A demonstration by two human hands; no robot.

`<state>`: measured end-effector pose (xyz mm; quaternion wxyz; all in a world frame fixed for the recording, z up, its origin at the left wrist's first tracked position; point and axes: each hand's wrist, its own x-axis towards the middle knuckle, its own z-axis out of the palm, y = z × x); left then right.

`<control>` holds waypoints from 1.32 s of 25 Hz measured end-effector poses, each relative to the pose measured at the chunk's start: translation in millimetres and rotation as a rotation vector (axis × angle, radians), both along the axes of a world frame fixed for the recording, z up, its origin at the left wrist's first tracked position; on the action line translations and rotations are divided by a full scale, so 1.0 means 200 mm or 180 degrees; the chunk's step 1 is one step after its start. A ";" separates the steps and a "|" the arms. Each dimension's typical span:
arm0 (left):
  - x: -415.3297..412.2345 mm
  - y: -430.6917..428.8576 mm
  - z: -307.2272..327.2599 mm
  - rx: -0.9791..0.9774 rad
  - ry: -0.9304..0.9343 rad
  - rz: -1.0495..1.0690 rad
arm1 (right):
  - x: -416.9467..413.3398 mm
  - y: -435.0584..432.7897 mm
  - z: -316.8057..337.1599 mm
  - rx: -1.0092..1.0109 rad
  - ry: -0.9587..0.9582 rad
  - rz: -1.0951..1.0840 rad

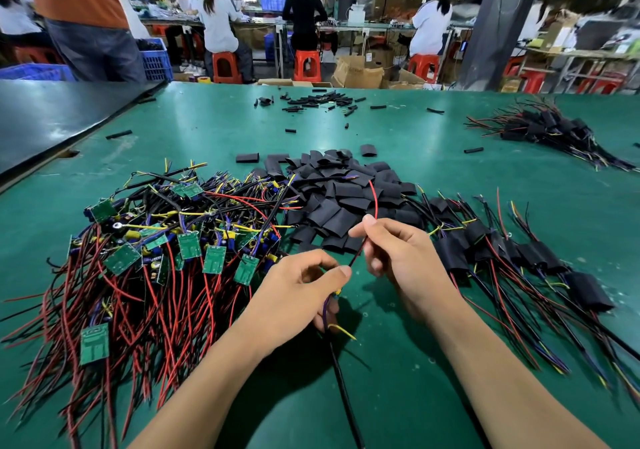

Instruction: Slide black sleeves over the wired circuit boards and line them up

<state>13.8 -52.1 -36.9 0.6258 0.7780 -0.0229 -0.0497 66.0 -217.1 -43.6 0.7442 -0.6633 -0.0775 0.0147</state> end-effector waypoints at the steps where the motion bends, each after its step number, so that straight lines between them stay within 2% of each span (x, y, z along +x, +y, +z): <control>1: 0.00 0.00 0.00 0.0021 0.0029 -0.0024 | 0.01 0.00 0.00 0.0008 0.0011 -0.0187; 5: 0.00 0.01 0.00 0.0308 -0.0053 -0.0096 | 0.00 0.02 -0.01 0.0204 0.0137 -0.0473; 10: 0.00 0.02 0.00 0.0130 0.0102 -0.0265 | 0.01 0.01 0.03 0.1171 0.0581 -0.0486; 16: -0.01 0.02 0.02 -0.0279 0.0349 -0.0534 | 0.01 -0.02 0.07 0.2691 0.1593 0.0303; 19: 0.00 0.03 0.02 -0.0387 0.0351 -0.0450 | 0.03 -0.04 0.05 0.2981 0.1810 0.0525; 21: 0.00 0.02 0.01 -0.0405 0.0397 -0.0423 | 0.05 -0.04 0.02 0.2413 0.1578 0.0382; 22: 0.00 0.02 0.01 -0.0427 0.0424 -0.0362 | 0.06 -0.03 0.01 0.1826 0.1383 0.0191; 24: 0.01 0.02 0.00 -0.0575 0.0450 -0.0102 | 0.08 -0.01 -0.05 0.0240 0.0825 -0.0413; 26: 0.03 0.02 -0.01 -0.0723 0.0421 0.0199 | 0.08 -0.01 -0.10 -0.1206 -0.0083 -0.1084; 27: 0.03 0.03 -0.02 -0.0743 0.0404 0.0298 | 0.07 -0.01 -0.12 -0.1710 -0.0500 -0.1210; 28: 0.04 0.03 -0.02 -0.0732 0.0395 0.0369 | 0.07 -0.01 -0.14 -0.2136 -0.0721 -0.1118; 30: 0.04 0.03 -0.03 -0.0664 0.0390 0.0473 | 0.08 -0.01 -0.17 -0.2775 -0.0718 -0.0653; 33: 0.05 0.03 -0.05 -0.0618 0.0387 0.0520 | 0.09 0.00 -0.18 -0.3098 -0.0728 -0.0564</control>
